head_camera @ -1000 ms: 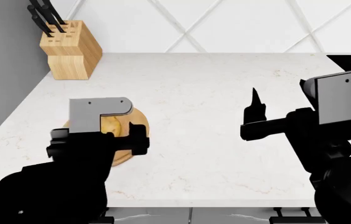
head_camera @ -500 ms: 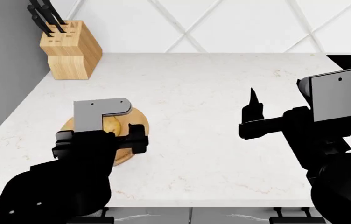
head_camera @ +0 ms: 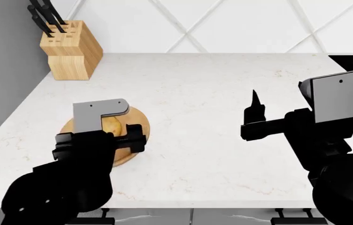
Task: Place the potato on the top rack of the oven.
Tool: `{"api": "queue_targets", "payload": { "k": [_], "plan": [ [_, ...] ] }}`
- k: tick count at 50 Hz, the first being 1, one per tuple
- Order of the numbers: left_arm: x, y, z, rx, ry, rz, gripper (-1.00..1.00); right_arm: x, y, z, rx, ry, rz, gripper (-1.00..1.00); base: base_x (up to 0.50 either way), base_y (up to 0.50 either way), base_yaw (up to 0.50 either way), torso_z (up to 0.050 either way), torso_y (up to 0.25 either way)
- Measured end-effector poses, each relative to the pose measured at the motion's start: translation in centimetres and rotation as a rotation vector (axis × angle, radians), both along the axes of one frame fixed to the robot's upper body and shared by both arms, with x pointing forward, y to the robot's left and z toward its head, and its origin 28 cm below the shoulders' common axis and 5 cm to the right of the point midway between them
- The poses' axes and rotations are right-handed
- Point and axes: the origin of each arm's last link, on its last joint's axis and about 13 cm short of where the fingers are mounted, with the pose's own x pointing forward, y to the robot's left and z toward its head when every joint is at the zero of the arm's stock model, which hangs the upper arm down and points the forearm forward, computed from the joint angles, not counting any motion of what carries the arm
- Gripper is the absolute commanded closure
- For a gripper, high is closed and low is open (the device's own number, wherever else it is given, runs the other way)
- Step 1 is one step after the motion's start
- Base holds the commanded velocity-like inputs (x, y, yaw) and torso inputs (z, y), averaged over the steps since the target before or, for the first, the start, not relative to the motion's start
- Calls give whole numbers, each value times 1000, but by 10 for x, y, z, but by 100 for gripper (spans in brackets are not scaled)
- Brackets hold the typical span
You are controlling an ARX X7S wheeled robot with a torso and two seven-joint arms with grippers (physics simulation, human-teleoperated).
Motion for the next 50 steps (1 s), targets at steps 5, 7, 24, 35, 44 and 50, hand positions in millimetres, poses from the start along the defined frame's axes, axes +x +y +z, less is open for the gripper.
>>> {"api": "queue_targets", "payload": {
  "k": [5, 7, 24, 35, 44, 50],
  "plan": [
    [1, 0, -1, -1, 4, -1, -100, 0, 0, -1, 1, 1, -1, -100, 0, 0, 0, 0, 0],
    [1, 0, -1, -1, 6, -1, -100, 0, 0, -1, 1, 1, -1, -100, 0, 0, 0, 0, 0],
    [2, -1, -4, 0, 25, -15, -100, 1, 0, -2, 2, 2, -3, -100, 0, 0, 0, 0, 0],
    [3, -2, -6, 1, 30, -14, -100, 1, -1, -3, 3, 5, -4, -100, 0, 0, 0, 0, 0],
    [5, -2, -7, 2, 37, -14, -100, 1, -1, -5, 7, 7, -6, -100, 0, 0, 0, 0, 0],
    [6, -2, -8, 2, 42, -16, -100, 1, -2, -6, 9, 8, -8, -100, 0, 0, 0, 0, 0]
  ]
}}
